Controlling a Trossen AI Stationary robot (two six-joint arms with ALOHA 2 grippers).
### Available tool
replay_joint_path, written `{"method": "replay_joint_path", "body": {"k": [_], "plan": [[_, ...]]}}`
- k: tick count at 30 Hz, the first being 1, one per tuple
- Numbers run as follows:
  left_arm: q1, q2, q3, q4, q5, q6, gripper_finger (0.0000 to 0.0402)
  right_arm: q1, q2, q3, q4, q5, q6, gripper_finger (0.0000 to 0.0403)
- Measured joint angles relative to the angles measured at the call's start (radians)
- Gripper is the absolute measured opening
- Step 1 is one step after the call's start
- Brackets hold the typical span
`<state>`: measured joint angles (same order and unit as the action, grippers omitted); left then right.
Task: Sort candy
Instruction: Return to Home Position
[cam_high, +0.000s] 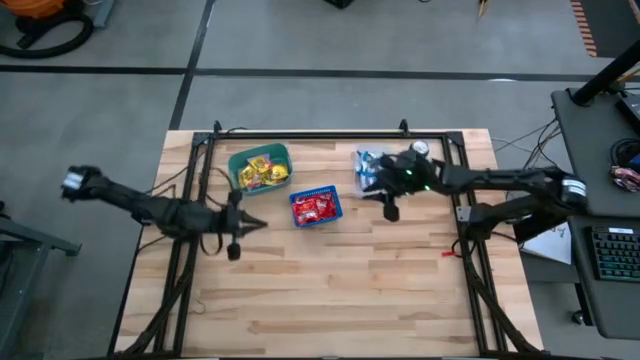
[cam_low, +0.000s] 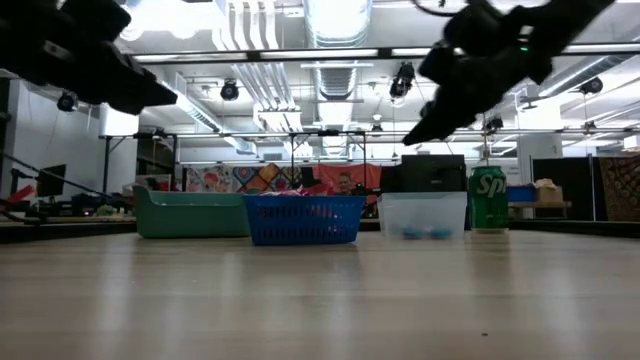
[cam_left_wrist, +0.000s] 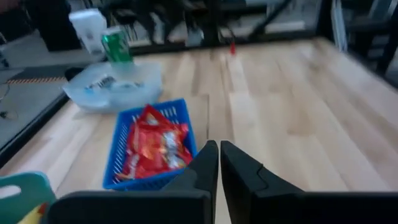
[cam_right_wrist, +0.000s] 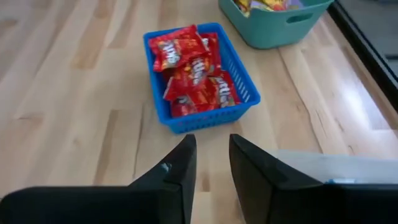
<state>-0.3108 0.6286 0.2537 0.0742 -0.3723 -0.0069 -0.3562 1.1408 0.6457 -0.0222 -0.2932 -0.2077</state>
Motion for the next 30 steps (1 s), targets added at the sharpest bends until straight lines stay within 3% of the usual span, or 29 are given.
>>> {"method": "replay_joint_path", "body": {"k": [7,12,19,23,27,30], "plan": [[0.388,-0.211,-0.136,0.103,0.360,0.014,0.0000,0.009,-0.240,-0.240,0.120,0.002,0.006,0.0070],[0.566,-0.295,-0.193,0.109,0.526,-0.038,0.0000,0.010,-0.441,-0.414,0.201,-0.002,0.010,0.0069],[0.610,-0.359,-0.243,0.049,0.547,-0.025,0.0000,0.012,-0.717,-0.607,0.242,-0.003,0.031,0.0068],[0.610,-0.385,-0.243,0.055,0.544,-0.033,0.0000,0.012,-0.856,-0.631,0.183,0.000,-0.019,0.0067],[0.610,-0.394,-0.243,0.017,0.486,-0.254,0.0000,0.012,-0.949,-0.631,0.156,0.005,-0.019,0.0068],[0.610,-0.380,-0.242,-0.007,0.465,-0.336,0.0000,0.012,-0.982,-0.631,0.122,0.005,0.131,0.0068]]}}
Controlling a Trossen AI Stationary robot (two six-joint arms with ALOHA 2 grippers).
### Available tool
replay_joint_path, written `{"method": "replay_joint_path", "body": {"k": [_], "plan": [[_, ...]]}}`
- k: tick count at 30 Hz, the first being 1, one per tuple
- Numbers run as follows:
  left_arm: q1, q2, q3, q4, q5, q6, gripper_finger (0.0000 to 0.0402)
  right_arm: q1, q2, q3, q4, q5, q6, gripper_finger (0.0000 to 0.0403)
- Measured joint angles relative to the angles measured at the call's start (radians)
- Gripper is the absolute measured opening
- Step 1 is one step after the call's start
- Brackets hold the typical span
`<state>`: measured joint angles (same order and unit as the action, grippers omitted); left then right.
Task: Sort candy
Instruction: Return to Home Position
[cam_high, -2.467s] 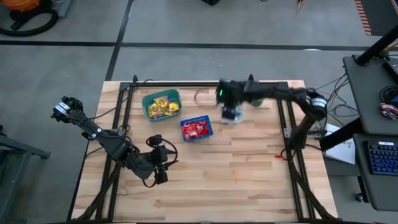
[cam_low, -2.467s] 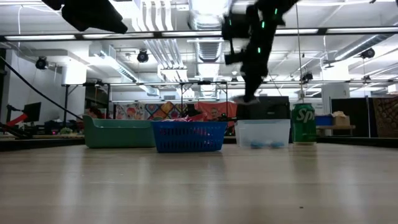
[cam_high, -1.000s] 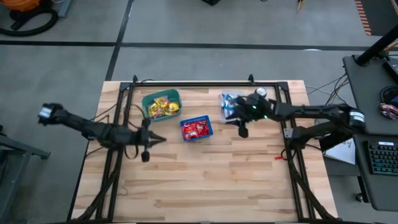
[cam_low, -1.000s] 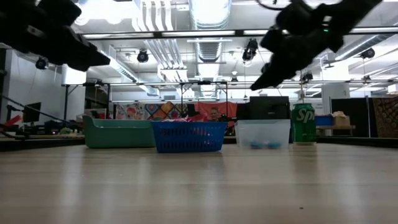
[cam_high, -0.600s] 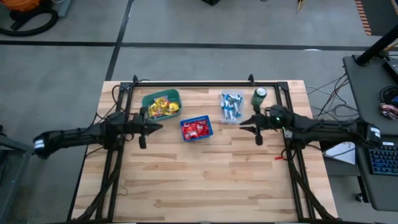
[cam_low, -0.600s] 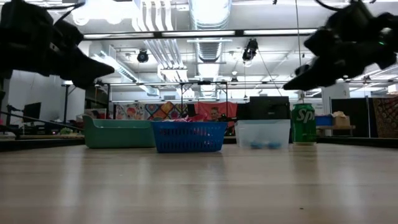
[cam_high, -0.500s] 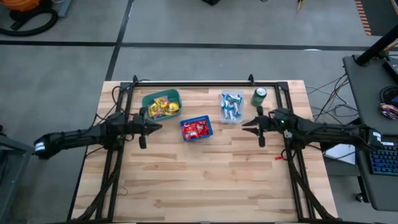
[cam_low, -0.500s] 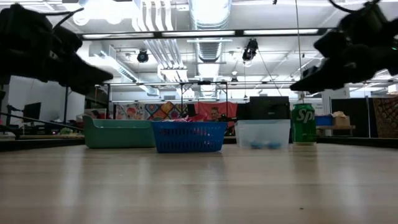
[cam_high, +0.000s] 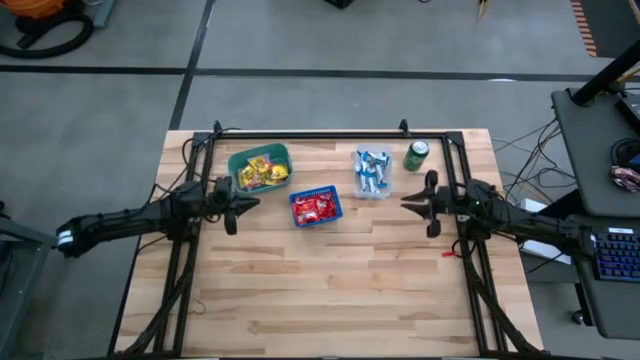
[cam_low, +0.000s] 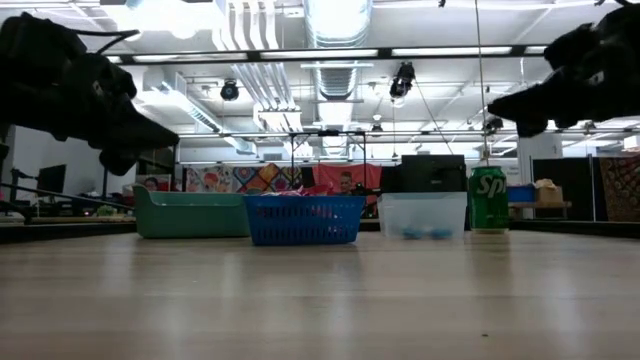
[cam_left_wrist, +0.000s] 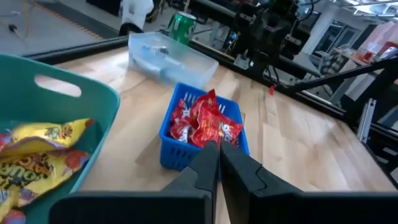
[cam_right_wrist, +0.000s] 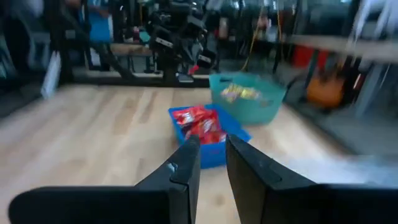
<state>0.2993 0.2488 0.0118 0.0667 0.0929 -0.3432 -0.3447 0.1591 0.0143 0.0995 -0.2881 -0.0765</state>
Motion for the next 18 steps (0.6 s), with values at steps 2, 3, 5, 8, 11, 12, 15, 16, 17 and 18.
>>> {"method": "replay_joint_path", "body": {"k": [2,3,5,8,11,12,15,16,17,18], "plan": [[0.000,0.010,0.003,-0.002,-0.001,-0.004,0.0000,0.000,-0.007,0.000,-0.006,0.000,0.156,0.0068],[0.000,0.016,0.005,-0.001,-0.002,-0.005,0.0000,0.000,-0.007,0.000,-0.006,0.000,0.227,0.0068],[0.000,0.023,0.006,0.000,-0.002,-0.006,0.0000,0.000,-0.002,0.000,-0.014,0.000,0.337,0.0071],[0.000,0.032,0.006,0.000,-0.002,-0.006,0.0000,0.000,0.005,0.000,-0.015,0.000,0.377,0.0077],[0.000,0.040,0.007,0.000,-0.003,-0.006,0.0000,0.000,0.007,0.000,-0.016,0.000,0.366,0.0079],[0.000,0.043,0.007,0.001,-0.003,-0.006,0.0000,0.000,0.007,0.000,-0.016,0.000,0.365,0.0079],[0.000,0.050,0.007,0.000,-0.003,-0.006,0.0000,0.000,0.006,0.000,-0.015,0.000,0.433,0.0075],[0.000,0.053,0.007,0.000,-0.004,-0.006,0.0000,0.000,0.006,0.000,-0.013,0.001,0.456,0.0074],[0.000,0.055,0.007,0.000,-0.004,-0.006,0.0000,0.000,0.006,0.000,-0.013,0.008,0.456,0.0072],[0.000,0.057,0.007,0.000,-0.004,-0.006,0.0000,0.000,0.006,-0.002,-0.015,0.015,0.440,0.0071]]}}
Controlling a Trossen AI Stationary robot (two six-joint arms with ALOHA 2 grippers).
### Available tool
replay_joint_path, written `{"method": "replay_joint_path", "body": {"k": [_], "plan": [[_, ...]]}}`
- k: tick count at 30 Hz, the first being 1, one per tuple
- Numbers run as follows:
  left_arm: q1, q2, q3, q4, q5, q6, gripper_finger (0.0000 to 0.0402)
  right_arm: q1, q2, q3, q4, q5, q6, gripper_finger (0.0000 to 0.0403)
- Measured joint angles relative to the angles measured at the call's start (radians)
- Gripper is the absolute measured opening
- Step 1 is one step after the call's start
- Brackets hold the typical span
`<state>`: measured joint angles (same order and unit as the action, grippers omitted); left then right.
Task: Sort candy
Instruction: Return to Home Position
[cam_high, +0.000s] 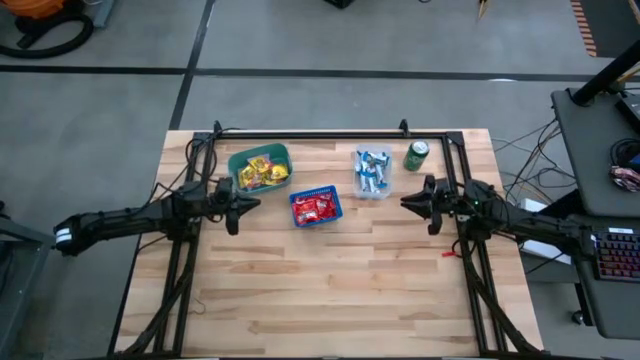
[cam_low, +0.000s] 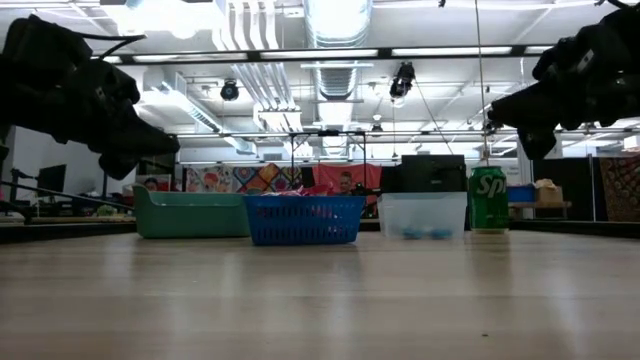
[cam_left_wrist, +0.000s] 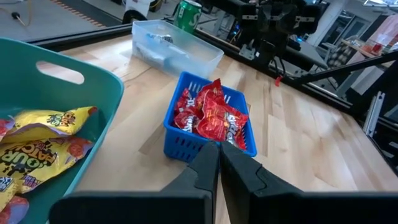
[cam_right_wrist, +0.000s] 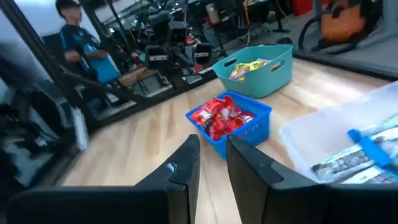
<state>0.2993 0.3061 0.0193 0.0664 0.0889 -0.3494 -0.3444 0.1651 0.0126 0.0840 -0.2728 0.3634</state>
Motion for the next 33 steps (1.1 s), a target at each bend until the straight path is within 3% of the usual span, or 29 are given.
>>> {"method": "replay_joint_path", "body": {"k": [6,11,16,33], "plan": [[0.000,0.012,0.000,0.000,-0.001,0.000,0.0000,0.119,-0.156,-0.001,-0.031,-0.008,-0.301,0.0068],[0.000,0.019,0.001,0.004,0.001,0.000,0.0000,0.214,-0.165,-0.001,-0.033,0.001,-0.491,0.0074],[0.000,0.029,0.001,0.005,-0.011,0.000,0.0000,0.269,-0.165,-0.002,-0.004,0.003,-0.510,0.0080],[0.000,0.050,0.001,0.009,-0.011,0.000,0.0000,0.270,-0.143,0.009,0.017,0.011,-0.468,0.0071]]}}
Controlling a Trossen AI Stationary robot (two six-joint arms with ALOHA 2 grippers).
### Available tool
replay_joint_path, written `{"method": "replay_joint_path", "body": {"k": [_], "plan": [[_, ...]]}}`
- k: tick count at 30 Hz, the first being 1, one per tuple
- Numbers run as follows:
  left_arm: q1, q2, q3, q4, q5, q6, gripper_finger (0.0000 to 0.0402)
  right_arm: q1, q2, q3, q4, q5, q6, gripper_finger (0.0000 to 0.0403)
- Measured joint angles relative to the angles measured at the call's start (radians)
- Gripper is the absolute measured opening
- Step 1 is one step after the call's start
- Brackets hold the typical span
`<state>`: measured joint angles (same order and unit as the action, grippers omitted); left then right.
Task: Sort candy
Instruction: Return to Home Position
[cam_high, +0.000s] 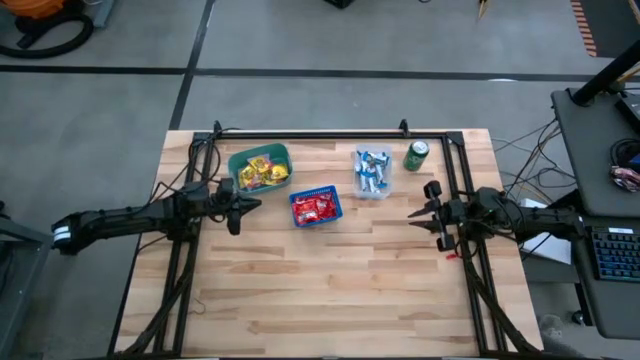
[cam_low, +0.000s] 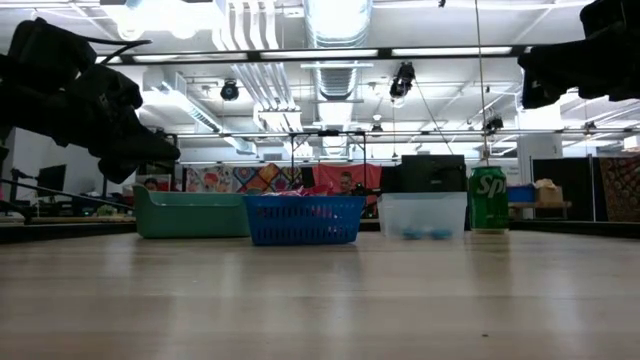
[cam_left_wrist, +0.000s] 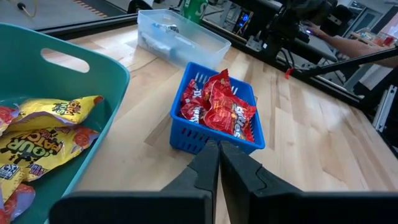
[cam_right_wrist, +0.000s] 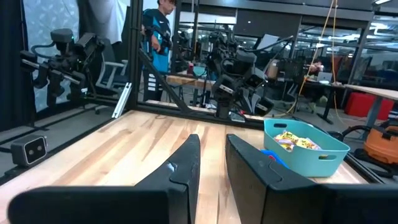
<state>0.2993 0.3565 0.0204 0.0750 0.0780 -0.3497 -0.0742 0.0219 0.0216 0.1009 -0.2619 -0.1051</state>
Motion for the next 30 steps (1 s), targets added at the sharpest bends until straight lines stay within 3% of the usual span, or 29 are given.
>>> {"method": "replay_joint_path", "body": {"k": [11,30], "plan": [[0.000,0.002,0.000,-0.001,0.000,0.000,0.0000,0.000,0.000,0.002,0.000,0.000,0.000,0.0086],[0.000,0.002,0.000,-0.001,0.001,0.000,0.0000,0.000,0.001,0.004,0.000,0.000,0.000,0.0071]]}}
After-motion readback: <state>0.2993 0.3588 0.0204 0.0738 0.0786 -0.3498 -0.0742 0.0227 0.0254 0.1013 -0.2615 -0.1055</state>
